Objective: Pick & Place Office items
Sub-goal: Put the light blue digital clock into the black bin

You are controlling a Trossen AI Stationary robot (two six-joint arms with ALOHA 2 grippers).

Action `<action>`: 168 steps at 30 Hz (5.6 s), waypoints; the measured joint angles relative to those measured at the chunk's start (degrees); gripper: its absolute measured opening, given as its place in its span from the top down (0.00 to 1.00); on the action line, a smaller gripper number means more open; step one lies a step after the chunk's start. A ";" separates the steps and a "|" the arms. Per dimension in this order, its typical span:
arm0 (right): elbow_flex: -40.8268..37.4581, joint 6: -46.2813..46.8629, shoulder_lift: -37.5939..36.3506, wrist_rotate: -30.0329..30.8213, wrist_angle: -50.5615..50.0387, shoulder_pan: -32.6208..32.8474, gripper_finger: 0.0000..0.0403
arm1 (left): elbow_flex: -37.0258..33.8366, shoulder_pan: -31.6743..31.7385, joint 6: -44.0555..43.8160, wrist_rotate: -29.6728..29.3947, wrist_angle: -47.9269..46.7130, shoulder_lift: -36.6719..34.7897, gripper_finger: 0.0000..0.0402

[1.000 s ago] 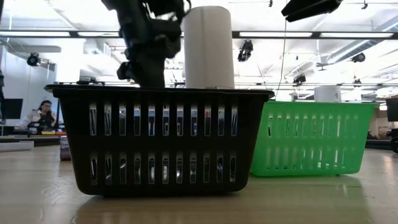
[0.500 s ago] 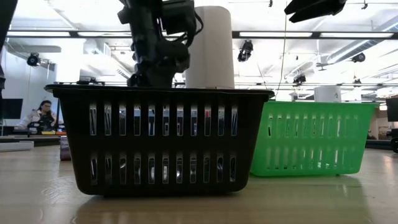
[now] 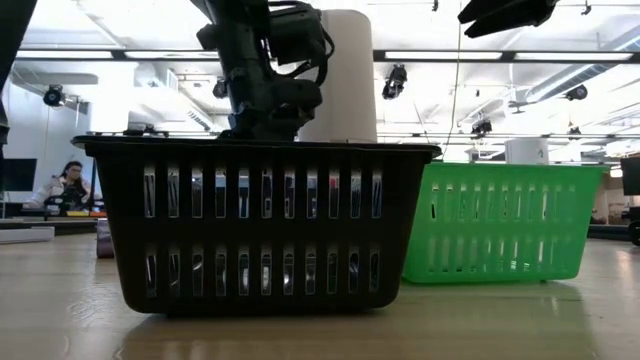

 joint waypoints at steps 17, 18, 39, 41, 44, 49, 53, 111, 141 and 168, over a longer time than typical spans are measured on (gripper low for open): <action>0.00 0.02 -0.03 -2.46 0.07 0.00 0.19 | -0.07 0.00 0.22 0.18 2.32 0.11 0.43; 0.00 0.02 -0.04 -2.48 0.07 0.00 0.19 | -0.07 0.00 0.20 0.18 2.34 0.12 0.43; 0.11 -0.62 -0.04 -2.43 0.15 -0.02 0.19 | -0.09 -0.07 0.87 2.54 3.91 6.30 0.43; 0.11 -0.66 -0.04 -2.43 0.16 -0.02 0.19 | -0.09 -0.07 0.87 2.54 4.08 6.76 0.43; 0.11 -0.66 -0.04 -2.43 0.26 -0.02 0.19 | -0.09 -0.09 0.87 2.54 5.13 7.13 0.43; 0.11 -0.65 -0.04 -2.41 0.31 -0.02 0.19 | -0.07 -0.09 0.87 2.20 6.35 7.13 0.43; 0.11 -0.64 -0.04 -2.41 0.31 -0.02 0.19 | -0.04 -0.04 0.87 1.86 6.74 7.14 0.43; 0.13 -0.64 -0.07 -2.39 0.34 -0.02 0.19 | 4.57 -1.62 12.73 0.13 2.53 0.57 0.89; 0.04 0.00 -0.07 -2.43 0.48 -0.02 0.19 | 5.57 -26.90 -8.97 -1.73 2.84 -7.81 0.89; 0.00 0.00 -0.07 -2.43 0.92 0.00 0.19 | 5.46 -27.10 -10.75 1.25 5.75 2.69 0.89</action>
